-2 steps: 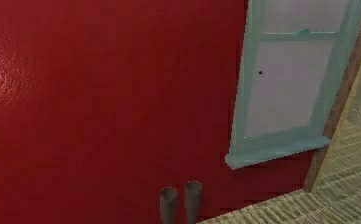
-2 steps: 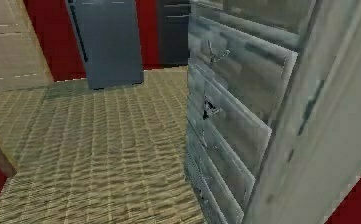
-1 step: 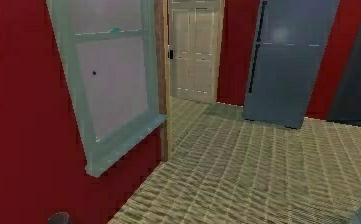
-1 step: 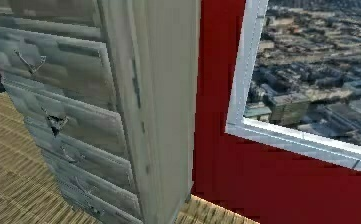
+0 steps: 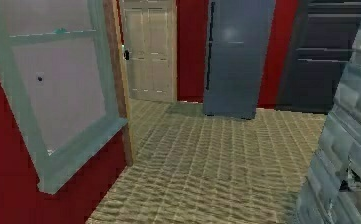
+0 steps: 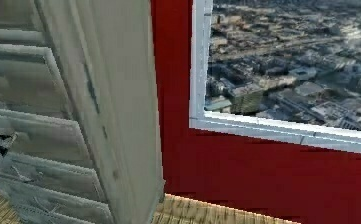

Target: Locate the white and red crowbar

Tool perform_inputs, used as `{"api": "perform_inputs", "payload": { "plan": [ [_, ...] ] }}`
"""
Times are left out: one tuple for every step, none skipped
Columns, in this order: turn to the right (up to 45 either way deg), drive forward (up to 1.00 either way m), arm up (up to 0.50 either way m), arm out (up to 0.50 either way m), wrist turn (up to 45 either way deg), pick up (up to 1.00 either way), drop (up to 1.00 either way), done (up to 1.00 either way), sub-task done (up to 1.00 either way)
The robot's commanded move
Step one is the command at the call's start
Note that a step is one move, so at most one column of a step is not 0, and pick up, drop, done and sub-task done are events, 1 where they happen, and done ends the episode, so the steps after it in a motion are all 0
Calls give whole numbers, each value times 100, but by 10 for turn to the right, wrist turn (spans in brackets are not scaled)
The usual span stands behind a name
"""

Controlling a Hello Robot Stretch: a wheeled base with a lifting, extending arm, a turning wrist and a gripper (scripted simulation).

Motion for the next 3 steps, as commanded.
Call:
{"api": "perform_inputs", "payload": {
  "plan": [
    [0,100,0,0,0,0,0,0,0],
    [0,90,0,0,0,0,0,0,0],
    [-270,0,0,0,0,0,0,0,0]
  ]
}}
